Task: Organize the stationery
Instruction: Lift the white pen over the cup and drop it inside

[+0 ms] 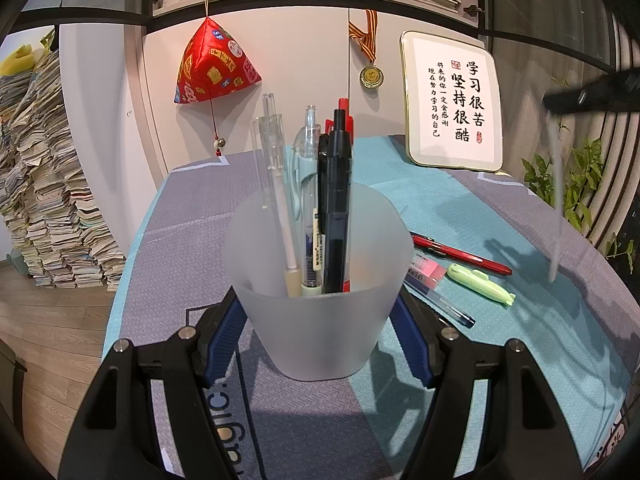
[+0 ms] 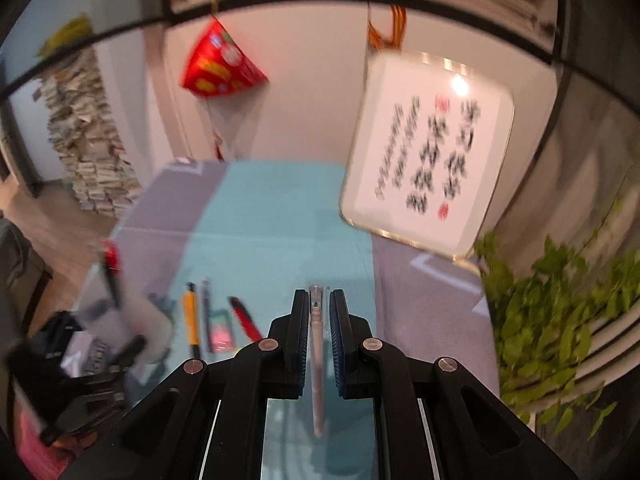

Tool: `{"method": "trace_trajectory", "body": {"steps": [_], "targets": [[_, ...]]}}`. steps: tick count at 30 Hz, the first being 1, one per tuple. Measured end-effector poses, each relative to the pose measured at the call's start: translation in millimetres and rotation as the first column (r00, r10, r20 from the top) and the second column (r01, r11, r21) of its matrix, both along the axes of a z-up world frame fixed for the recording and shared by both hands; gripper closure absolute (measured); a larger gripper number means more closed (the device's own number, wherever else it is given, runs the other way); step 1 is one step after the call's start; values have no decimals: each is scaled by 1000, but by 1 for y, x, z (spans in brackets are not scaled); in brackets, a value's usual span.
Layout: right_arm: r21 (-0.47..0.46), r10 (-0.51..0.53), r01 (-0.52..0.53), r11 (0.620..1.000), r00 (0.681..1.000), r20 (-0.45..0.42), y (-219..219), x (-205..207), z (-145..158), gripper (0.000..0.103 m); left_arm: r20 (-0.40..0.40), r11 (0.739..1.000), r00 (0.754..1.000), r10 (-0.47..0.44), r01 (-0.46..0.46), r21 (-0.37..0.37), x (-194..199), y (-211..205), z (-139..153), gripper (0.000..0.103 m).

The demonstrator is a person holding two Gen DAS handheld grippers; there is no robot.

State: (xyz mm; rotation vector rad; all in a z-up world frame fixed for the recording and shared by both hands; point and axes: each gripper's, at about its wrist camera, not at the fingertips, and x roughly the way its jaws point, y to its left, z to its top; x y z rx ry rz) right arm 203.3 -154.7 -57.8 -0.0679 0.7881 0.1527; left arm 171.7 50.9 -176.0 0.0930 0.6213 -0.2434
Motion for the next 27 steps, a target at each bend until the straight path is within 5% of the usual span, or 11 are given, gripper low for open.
{"method": "trace_trajectory", "body": {"steps": [13, 18, 27], "targets": [[187, 196, -242, 952, 953, 232, 61, -30, 97, 92, 1, 1000, 1000, 0, 0, 0, 0, 1, 1, 34], [181, 225, -279, 943, 936, 270, 98, -18, 88, 92, 1, 1000, 1000, 0, 0, -1, 0, 1, 0, 34], [208, 246, -283, 936, 952, 184, 124, 14, 46, 92, 0, 1000, 1000, -1, 1, -1, 1, 1, 0, 34]]}}
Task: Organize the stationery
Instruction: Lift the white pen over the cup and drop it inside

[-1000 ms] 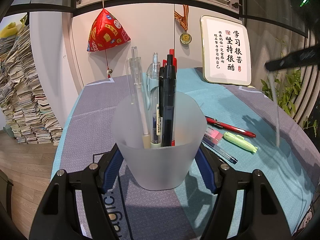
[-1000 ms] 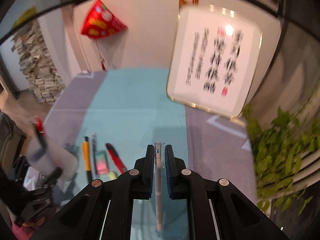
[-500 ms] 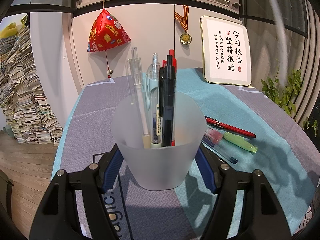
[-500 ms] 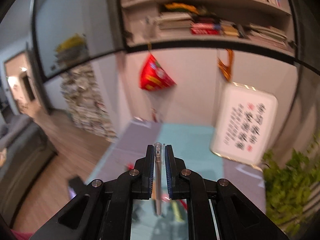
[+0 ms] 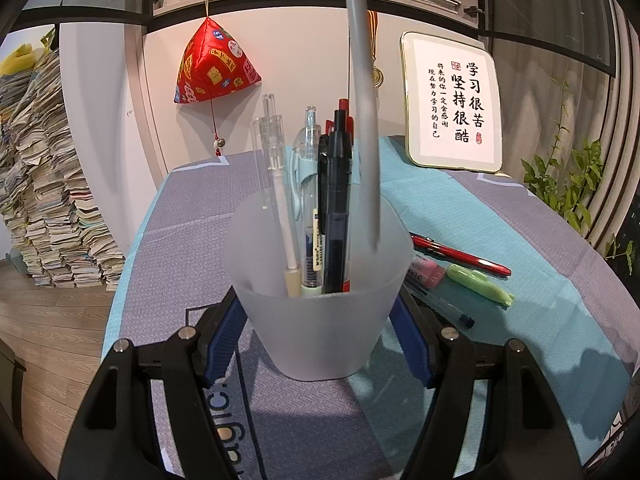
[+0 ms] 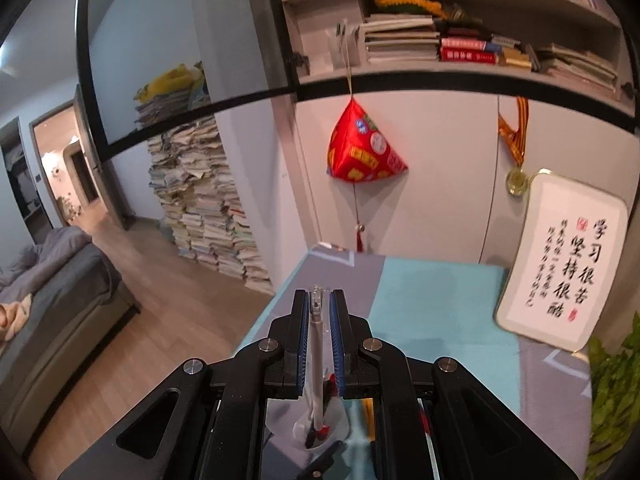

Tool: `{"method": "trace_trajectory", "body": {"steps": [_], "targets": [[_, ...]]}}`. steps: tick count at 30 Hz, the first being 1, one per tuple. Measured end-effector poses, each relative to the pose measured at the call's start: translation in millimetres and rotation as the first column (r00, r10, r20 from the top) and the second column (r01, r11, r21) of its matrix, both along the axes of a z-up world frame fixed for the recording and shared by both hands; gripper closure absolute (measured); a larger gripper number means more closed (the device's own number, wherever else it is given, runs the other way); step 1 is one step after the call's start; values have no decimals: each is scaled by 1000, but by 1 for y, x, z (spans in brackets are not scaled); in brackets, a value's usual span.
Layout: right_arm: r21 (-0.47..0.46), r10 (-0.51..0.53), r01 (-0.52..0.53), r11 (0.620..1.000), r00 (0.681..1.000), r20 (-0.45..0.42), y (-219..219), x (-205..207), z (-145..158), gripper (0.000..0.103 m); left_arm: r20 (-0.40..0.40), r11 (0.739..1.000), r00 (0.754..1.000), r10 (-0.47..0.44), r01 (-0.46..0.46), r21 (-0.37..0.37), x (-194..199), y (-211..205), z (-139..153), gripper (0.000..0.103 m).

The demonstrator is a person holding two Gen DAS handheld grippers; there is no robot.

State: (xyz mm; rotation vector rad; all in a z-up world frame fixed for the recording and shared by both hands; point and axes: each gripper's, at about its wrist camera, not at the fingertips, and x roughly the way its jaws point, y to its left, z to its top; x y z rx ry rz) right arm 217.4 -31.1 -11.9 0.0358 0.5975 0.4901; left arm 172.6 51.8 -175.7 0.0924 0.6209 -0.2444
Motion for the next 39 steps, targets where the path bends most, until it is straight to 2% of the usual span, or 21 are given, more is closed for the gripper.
{"method": "trace_trajectory", "body": {"steps": [25, 39], "targets": [[-54, 48, -58, 997, 985, -166, -2, -5, -60, 92, 0, 1000, 1000, 0, 0, -1, 0, 0, 0, 34], [-36, 46, -55, 998, 977, -207, -10, -2, -68, 92, 0, 1000, 1000, 0, 0, -1, 0, 0, 0, 34]]}}
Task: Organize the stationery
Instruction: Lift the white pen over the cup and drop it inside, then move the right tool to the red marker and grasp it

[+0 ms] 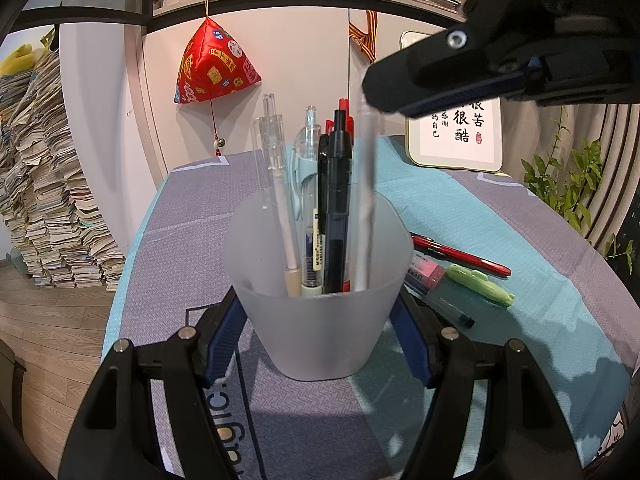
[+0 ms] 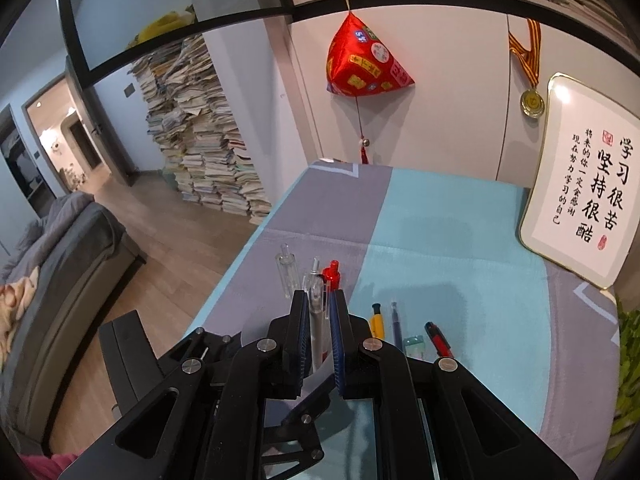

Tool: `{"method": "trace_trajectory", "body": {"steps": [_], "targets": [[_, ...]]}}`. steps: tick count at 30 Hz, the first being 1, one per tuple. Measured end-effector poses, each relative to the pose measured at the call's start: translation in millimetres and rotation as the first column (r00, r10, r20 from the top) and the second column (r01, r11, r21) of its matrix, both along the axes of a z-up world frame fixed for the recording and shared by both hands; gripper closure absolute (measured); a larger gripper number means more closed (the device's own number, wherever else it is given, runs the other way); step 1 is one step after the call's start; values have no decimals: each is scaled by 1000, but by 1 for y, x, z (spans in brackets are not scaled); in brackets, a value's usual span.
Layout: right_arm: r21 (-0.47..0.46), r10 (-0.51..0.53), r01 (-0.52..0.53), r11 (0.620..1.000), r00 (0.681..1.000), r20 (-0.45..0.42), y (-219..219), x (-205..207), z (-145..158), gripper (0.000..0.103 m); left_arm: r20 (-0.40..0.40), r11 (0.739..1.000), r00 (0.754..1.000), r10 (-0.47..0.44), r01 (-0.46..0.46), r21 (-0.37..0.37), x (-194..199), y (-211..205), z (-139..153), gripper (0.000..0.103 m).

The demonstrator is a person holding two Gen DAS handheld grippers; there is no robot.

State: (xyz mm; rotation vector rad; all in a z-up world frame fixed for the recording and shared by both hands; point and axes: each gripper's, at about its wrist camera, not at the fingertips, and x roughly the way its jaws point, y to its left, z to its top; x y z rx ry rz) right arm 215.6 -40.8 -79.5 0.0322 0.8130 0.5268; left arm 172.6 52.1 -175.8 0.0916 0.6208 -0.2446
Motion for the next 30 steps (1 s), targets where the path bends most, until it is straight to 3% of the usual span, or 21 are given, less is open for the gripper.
{"method": "trace_trajectory", "body": {"steps": [5, 9, 13, 16, 20, 30], "targets": [[33, -15, 15, 999, 1000, 23, -13, -2, 12, 92, 0, 1000, 1000, 0, 0, 1, 0, 0, 0, 34], [7, -57, 57, 998, 998, 37, -29, -1, 13, 92, 0, 1000, 1000, 1, -1, 1, 0, 0, 0, 34], [-105, -81, 76, 992, 996, -37, -44, 12, -15, 91, 0, 1000, 1000, 0, 0, 1, 0, 0, 0, 34], [-214, -115, 86, 973, 985, -131, -56, 22, -55, 91, 0, 1000, 1000, 0, 0, 0, 0, 0, 0, 34], [-279, -144, 84, 957, 969, -202, -69, 27, -89, 91, -1, 1000, 1000, 0, 0, 0, 0, 0, 0, 34], [-268, -154, 83, 960, 955, -255, -80, 38, -112, 89, -9, 1000, 1000, 1, -1, 0, 2, -1, -1, 34]]}}
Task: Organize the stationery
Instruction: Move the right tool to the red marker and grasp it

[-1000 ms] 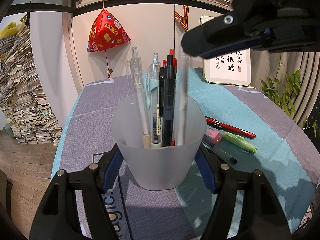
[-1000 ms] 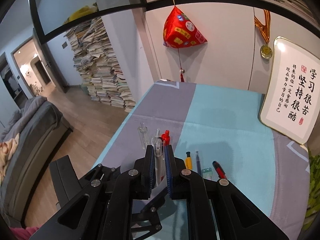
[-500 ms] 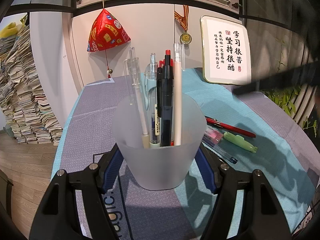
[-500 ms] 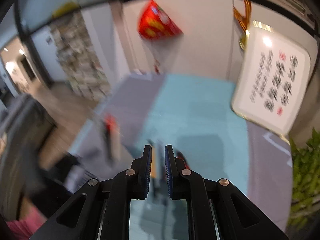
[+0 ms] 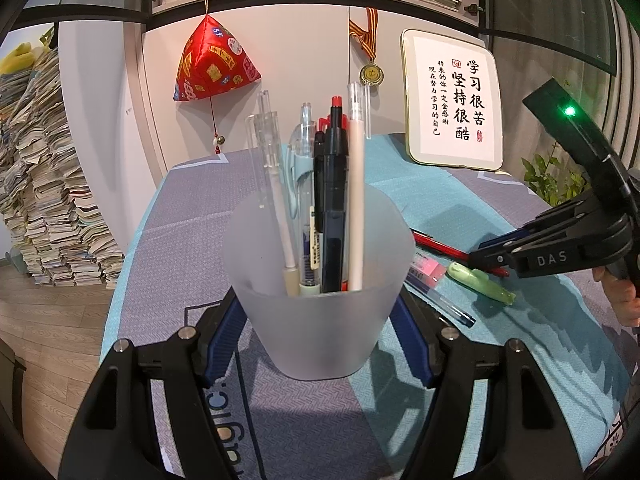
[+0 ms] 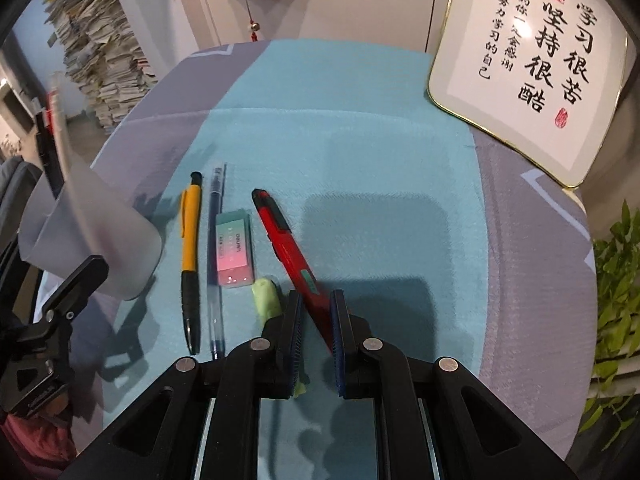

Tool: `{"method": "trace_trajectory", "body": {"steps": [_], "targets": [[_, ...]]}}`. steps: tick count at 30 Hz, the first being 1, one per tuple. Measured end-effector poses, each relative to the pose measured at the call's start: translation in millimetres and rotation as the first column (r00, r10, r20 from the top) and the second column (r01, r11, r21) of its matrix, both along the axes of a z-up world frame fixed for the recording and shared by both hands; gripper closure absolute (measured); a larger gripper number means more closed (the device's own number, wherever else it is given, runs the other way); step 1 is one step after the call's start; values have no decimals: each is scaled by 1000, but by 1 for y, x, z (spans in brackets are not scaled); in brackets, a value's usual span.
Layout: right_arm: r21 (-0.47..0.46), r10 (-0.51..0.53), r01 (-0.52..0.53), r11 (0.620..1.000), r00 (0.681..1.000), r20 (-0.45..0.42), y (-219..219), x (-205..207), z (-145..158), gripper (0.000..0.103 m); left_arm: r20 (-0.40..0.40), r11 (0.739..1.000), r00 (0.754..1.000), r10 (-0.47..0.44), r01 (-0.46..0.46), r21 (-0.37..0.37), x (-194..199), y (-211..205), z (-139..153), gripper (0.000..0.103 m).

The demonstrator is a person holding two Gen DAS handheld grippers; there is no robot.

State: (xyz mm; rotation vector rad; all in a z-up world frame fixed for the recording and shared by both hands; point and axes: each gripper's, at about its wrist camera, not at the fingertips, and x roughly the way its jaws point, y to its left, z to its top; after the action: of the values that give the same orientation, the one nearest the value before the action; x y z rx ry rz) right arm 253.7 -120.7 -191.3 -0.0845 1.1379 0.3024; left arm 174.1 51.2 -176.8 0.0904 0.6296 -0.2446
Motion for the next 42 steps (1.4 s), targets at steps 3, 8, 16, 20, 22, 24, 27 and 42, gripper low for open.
{"method": "trace_trajectory", "body": {"steps": [3, 8, 16, 20, 22, 24, 27, 42], "targets": [[8, -5, 5, 1000, 1000, 1, -3, 0, -2, 88, 1, 1000, 1000, 0, 0, 0, 0, 0, 0, 34], [11, -3, 3, 1000, 1000, 6, -4, -1, -2, 88, 1, 1000, 1000, 0, 0, 0, 0, 0, 0, 34], [-49, -65, 66, 997, 998, 16, -10, 0, -4, 88, 0, 1000, 1000, 0, 0, 0, 0, 0, 0, 34], [-34, -161, 161, 986, 987, 3, -33, -3, -3, 89, 1, 1000, 1000, 0, 0, 1, 0, 0, 0, 34], [-33, -188, 188, 982, 982, -2, -45, -9, -2, 89, 1, 1000, 1000, 0, 0, 1, 0, 0, 0, 34], [-52, -191, 191, 980, 981, -11, -52, -17, -2, 89, 1, 1000, 1000, 0, 0, 0, 0, 0, 0, 34], [-91, -178, 175, 980, 984, -28, -57, -32, -3, 89, 2, 1000, 1000, 0, 0, 1, 0, 0, 0, 34], [-53, -172, 171, 984, 985, -18, -65, -41, 10, 62, 3, 1000, 1000, 0, 0, 2, 0, 0, 0, 34]]}}
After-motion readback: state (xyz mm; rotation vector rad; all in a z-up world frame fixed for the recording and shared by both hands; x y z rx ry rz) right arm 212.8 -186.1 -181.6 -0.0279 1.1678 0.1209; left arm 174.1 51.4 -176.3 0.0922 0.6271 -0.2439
